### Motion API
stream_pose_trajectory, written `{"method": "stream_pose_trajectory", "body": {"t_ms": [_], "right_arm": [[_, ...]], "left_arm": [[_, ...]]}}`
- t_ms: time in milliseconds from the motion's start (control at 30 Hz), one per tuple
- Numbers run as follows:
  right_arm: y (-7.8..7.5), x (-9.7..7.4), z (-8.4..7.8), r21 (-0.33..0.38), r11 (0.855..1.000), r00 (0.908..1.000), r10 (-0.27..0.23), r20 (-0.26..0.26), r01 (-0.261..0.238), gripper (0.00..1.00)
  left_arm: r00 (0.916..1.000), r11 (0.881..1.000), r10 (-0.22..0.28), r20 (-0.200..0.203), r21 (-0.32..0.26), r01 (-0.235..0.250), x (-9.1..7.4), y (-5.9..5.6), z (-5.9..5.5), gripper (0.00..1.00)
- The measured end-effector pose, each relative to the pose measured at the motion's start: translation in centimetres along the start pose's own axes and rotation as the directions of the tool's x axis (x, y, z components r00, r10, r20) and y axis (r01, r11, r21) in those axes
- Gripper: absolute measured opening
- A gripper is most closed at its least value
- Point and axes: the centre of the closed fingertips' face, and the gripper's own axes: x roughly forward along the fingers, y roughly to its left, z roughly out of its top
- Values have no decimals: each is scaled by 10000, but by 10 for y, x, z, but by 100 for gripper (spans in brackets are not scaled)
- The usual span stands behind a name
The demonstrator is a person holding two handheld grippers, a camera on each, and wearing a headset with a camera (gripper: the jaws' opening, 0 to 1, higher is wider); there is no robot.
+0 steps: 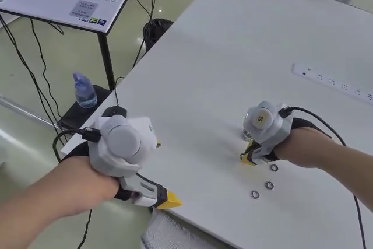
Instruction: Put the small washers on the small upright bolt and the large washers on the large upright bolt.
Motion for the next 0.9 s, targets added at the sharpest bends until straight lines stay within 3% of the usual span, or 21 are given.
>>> {"method": "stream_pose_trajectory", "body": {"t_ms": [233, 400, 633, 900], "right_arm": [[-1, -23, -14, 571, 9983, 9997, -109, 200, 98, 13], [-6, -40, -33, 861, 9959, 9993, -299, 221, 279, 13], [-11, -59, -64, 1574, 9866, 9980, -507, 390, 440, 13], [-15, -71, -96, 1752, 9821, 9971, -735, 188, 691, 13]], "left_arm": [[10000, 9998, 28, 15, 212, -28, 4, 0, 9, 75], [9985, 10000, 84, 544, -37, -82, 5, 4, 25, 78], [9991, 9998, 148, 400, 94, -152, 13, 3, 29, 80], [9993, 9998, 172, 324, -48, -171, 19, -4, 29, 80]]}}
